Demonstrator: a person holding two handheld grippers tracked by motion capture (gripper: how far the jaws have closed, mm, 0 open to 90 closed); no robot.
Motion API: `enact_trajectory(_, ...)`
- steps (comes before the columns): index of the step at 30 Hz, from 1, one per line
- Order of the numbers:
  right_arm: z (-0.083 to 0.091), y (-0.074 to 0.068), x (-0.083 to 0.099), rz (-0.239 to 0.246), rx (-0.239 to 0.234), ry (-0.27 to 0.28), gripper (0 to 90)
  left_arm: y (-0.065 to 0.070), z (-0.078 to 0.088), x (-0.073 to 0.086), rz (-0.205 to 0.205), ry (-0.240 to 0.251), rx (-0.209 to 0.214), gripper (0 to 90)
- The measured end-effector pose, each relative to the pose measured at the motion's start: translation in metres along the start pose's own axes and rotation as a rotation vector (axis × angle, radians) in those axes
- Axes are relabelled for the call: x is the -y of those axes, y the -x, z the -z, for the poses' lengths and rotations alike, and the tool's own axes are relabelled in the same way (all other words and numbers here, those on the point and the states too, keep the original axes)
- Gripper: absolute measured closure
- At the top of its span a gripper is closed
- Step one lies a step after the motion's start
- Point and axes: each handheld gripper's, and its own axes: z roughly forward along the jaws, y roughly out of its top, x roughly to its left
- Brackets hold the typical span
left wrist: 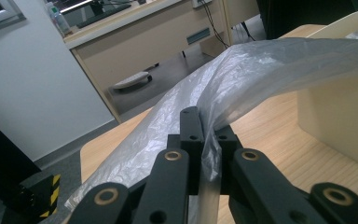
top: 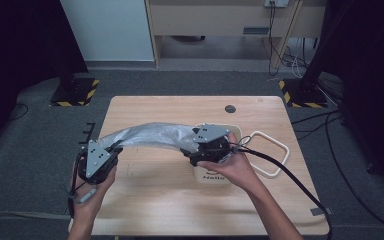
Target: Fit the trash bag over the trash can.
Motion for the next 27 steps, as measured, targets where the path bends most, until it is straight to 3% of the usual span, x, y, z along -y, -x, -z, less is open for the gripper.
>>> enact_trajectory(9, 0.001, 0.003, 0.001, -0.003, 0.014, 0.004, 29.9, 0.004, -0.008, -0.008, -0.014, -0.002, 0.017, 87.2)
enact_trajectory(27, 0.006, 0.004, -0.001, 0.003, -0.003, 0.009, 35.6, 0.022, -0.031, -0.025, -0.051, -0.017, 0.073, 87.3)
